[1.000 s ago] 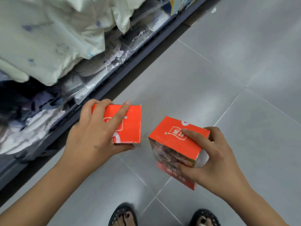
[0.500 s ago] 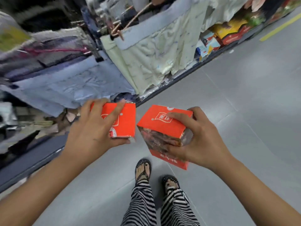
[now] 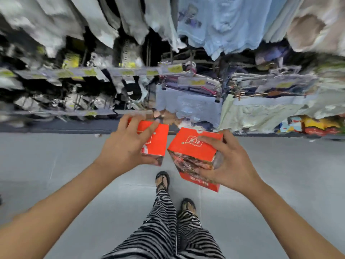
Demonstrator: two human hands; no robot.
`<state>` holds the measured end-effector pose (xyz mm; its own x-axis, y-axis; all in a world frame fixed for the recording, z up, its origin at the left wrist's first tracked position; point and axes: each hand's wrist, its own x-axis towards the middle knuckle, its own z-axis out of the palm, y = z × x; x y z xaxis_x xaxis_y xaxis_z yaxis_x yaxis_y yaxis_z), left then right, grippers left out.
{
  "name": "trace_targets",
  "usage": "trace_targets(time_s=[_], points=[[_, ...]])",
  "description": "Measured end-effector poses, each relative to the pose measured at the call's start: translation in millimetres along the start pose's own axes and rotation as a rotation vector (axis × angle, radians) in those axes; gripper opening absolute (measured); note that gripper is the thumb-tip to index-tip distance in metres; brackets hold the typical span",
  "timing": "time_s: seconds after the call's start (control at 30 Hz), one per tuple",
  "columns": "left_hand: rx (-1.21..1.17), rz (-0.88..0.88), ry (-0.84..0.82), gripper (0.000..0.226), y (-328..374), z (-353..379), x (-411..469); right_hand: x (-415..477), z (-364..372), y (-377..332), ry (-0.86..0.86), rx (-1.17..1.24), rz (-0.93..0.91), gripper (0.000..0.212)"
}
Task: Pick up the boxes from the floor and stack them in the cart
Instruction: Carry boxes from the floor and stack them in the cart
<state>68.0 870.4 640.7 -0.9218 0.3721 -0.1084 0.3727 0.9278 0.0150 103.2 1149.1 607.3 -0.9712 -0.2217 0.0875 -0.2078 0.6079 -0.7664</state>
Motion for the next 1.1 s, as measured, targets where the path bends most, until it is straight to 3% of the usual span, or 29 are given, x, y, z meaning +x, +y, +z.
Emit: trace_targets(time_s=[0.2, 0.6, 0.8, 1.1], points=[[0.031, -0.206, 0.025, 0.118, -32.1, -37.5, -76.7, 23.9, 10.4, -63.0, -0.167, 0.031, -0.118, 0.080], [-0.067, -0.670, 0.118, 0.110, -95.5, -80.2, -237.5, 60.1, 95.8, -209.4, -0.446, 0.071, -0.361, 0.075], [-0.179, -0.897, 0.106, 0.110, -157.0, -90.2, -303.0, 81.4, 163.5, -287.3, -0.562, 0.066, -0.513, 0.076], [-0.110, -1.082, 0.103, 0.115, -291.4, -96.1, -412.1, 113.4, 315.6, -421.7, -0.696, 0.090, -0.646, 0.077]])
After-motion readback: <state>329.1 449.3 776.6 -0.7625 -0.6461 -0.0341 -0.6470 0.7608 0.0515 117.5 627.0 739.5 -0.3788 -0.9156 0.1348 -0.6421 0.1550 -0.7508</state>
